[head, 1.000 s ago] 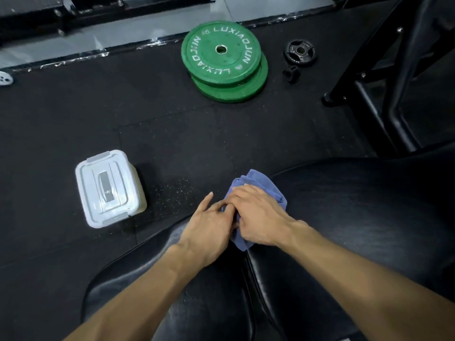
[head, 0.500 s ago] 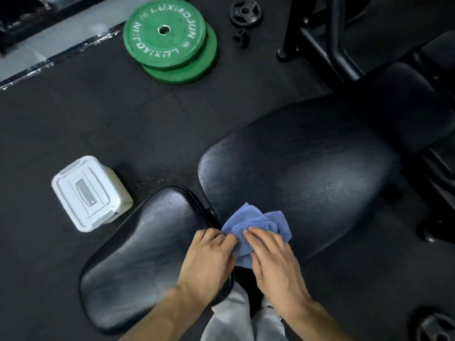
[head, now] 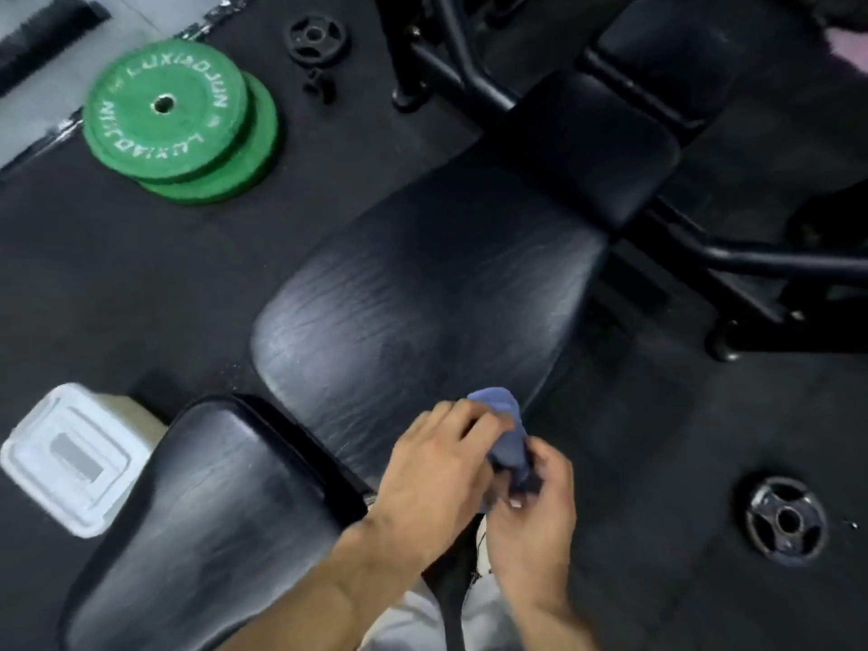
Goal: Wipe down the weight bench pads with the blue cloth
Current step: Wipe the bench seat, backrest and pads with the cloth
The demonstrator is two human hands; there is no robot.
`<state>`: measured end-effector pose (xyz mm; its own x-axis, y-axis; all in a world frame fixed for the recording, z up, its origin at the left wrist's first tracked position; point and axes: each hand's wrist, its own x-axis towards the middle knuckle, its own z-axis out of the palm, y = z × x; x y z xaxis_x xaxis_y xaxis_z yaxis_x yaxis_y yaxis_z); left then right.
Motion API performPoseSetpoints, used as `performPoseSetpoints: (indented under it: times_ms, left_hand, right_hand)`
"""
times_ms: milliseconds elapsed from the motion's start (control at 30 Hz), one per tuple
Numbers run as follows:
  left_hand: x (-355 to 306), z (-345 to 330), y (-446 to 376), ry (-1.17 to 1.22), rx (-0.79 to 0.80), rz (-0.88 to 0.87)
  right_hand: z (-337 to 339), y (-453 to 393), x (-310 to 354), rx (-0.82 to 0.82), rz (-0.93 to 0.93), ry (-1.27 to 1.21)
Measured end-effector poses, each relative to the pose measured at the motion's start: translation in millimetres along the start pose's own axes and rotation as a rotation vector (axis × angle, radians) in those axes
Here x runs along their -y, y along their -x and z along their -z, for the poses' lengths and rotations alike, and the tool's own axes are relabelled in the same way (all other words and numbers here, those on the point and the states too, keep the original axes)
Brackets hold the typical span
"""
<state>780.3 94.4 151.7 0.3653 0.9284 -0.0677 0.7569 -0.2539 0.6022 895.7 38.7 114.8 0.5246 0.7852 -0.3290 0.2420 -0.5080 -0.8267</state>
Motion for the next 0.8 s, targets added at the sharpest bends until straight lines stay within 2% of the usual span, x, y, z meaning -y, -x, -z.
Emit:
performPoseSetpoints:
  times_ms: [100,233,267,333,400,467,500,567,633,700,767,800]
  left_hand:
    - [8,14,-20,-0.054,0.172,-0.197]
    - [56,34,-22,-0.122,0.423,-0.373]
    - [71,34,-21,-0.183,0.463,-0.375]
    - [96,31,-16,-0.246,0.532,-0.346]
    - [110,27,-10,-0.198,0.552,-0.225]
    - [105,28,-3,-0.14,0.526,-0.167]
    - [99,29,0,-0.116,0.512,-0.215]
    - [86,28,5,-0.119,0.488,-0.43]
    - [81,24,6,-0.201,0.482,-0.676]
    - [86,18,6,-0.295,0.515,-0.797]
    - [96,13,10,-0.362,0.589,-0.868]
    - [100,12,12,-0.386,0.612,-0.904]
  right_hand:
    - [-17,12,-2,-0.095,-0.22,-0.144]
    - [-65,56,-20,-0.074,-0.424,-0.167]
    - [-75,64,-17,-0.1,-0.461,-0.208]
    - [-90,71,-14,-0.259,-0.474,-0.327]
    - [-94,75,-13,-0.366,-0.468,-0.382]
    - [-97,83,-13,-0.38,-0.507,-0.504]
    - [-97,82,-12,-0.411,-0.556,-0.555]
    - [-101,79,-24,-0.477,-0.616,-0.655]
    - [-103,78,-29,-0.464,-0.71,-0.792]
    - [-105,83,-30,-0.47,-0.807,-0.909]
    - [-105,88,-19,-0.4,-0.767,-0.934]
    - [-110,89,-22,-0.463,-0.719,-1.071]
